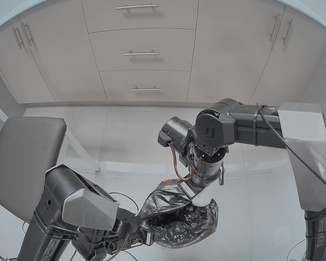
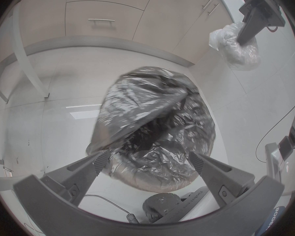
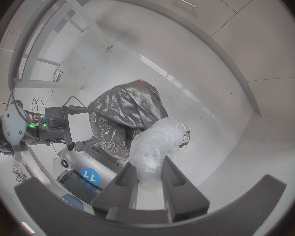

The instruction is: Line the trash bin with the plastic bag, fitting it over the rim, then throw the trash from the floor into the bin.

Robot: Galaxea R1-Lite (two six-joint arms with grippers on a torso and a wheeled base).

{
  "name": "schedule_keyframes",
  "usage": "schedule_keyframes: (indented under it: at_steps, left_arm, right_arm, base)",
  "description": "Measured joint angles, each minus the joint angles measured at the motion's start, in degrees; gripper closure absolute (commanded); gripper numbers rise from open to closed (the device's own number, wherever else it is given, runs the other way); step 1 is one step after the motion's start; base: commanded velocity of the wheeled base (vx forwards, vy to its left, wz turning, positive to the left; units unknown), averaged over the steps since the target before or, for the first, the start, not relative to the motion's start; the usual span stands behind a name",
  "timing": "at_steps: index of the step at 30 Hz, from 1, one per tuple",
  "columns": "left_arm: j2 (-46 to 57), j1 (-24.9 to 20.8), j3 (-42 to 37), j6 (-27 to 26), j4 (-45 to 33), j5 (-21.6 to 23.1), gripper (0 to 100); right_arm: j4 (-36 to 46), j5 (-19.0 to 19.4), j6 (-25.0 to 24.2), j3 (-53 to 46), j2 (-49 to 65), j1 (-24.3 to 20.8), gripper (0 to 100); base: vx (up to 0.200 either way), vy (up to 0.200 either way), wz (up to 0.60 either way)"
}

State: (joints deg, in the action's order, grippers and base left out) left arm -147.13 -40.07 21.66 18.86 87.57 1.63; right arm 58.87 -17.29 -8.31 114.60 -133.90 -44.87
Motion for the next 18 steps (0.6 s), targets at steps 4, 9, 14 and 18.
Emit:
schedule_keyframes:
  at_steps: [4,9,14,18]
  left_arm:
    - [0.0,0.1,0.1,0.3,0.2,0.0,0]
    - [0.0,0.1,0.2,0.3,0.3,-0.1,0]
    - [0.0,0.1,0.2,0.3,0.3,-0.1,0]
    - [0.0,0.1,0.2,0.3,0.3,-0.1,0]
  right_arm:
    - [-0.1,0.2,0.0,0.0,-1.1,-0.5,100]
    - [0.0,0.2,-0.3,0.0,-2.6,-0.9,100]
    - [0.5,0.5,-1.9,0.0,-4.7,-1.3,100]
    - [0.6,0.6,-2.0,0.0,-6.3,-1.3,100]
  base:
    - [0.0,0.0,0.0]
    - [0.0,0.0,0.0]
    - [0.0,0.0,0.0]
    - [0.0,0.0,0.0]
